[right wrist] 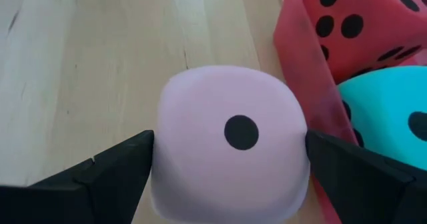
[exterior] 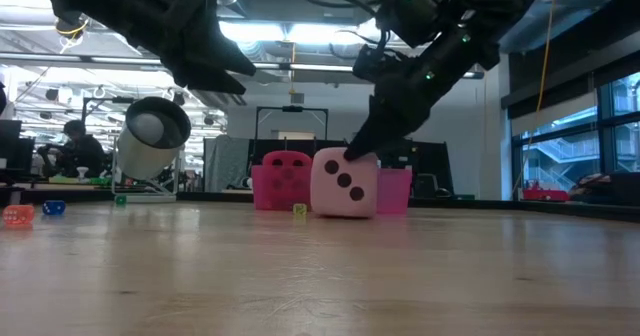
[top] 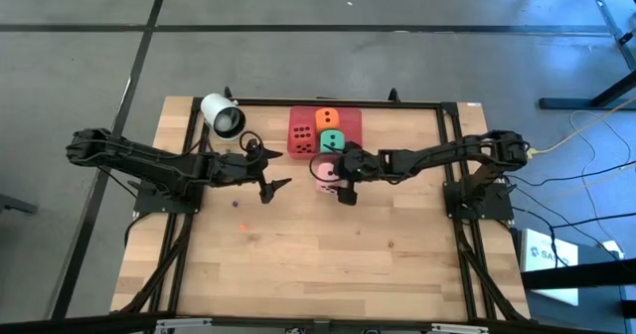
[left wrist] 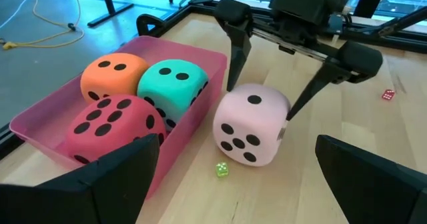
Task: Pick & Place Dice
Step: Put the pink die into the pink bin
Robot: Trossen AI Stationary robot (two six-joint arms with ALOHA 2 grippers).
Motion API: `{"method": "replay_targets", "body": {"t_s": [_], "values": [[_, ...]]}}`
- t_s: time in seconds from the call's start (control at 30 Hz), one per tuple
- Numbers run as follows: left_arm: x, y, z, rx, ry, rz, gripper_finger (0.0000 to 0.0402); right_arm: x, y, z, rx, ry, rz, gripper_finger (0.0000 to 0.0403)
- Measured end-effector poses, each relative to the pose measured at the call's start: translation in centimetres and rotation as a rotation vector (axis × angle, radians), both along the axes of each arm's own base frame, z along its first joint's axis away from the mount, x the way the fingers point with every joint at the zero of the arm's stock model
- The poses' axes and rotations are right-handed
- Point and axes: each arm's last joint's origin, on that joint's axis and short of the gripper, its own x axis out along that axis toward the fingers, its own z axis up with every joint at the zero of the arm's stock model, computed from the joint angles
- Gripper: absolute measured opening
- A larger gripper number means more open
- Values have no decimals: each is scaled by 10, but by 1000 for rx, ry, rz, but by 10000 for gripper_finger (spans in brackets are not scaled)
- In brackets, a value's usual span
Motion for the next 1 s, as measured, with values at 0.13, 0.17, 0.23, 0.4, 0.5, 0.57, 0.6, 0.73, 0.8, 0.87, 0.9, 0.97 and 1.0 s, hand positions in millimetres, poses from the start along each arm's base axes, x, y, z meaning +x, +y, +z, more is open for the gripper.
{"method": "replay_targets", "body": {"t_s": [0.13, 0.17, 0.23, 0.4, 0.5, 0.57, 0.6, 0.73, 0.8, 0.87, 0.9, 0.97, 1.0], "values": [[0, 0, 0, -6, -2, 2, 400, 0, -5, 1, 65, -7, 5, 386], [0, 0, 0, -7, -2, 2, 400, 0, -6, 1, 76, -7, 3, 386], [0, 0, 0, -7, -2, 3, 400, -1, -8, 0, 86, 4, -6, 386], [0, 0, 0, -19, -6, 7, 400, -4, -12, -2, 104, 35, -34, 386], [0, 0, 0, -23, -7, 8, 400, -5, -14, -2, 126, 36, -53, 386], [0, 0, 0, -23, -7, 8, 400, -5, -15, -3, 132, 41, -62, 386], [0, 0, 0, -23, -7, 8, 400, -6, -16, -3, 136, 45, -68, 386], [0, 0, 0, -24, -7, 9, 400, -7, -21, -3, 183, 45, -101, 386], [0, 0, 0, -24, -7, 9, 400, -7, -22, -3, 213, 41, -92, 386], [0, 0, 0, -24, -7, 9, 400, -6, -21, -3, 218, 38, -86, 386], [0, 0, 0, -24, -7, 9, 400, -6, -20, -3, 214, 38, -86, 386], [0, 0, 0, -23, -7, 9, 400, -6, -20, -4, 221, 38, -87, 386], [0, 0, 0, -24, -7, 9, 400, -6, -20, -4, 227, 38, -89, 386]]}}
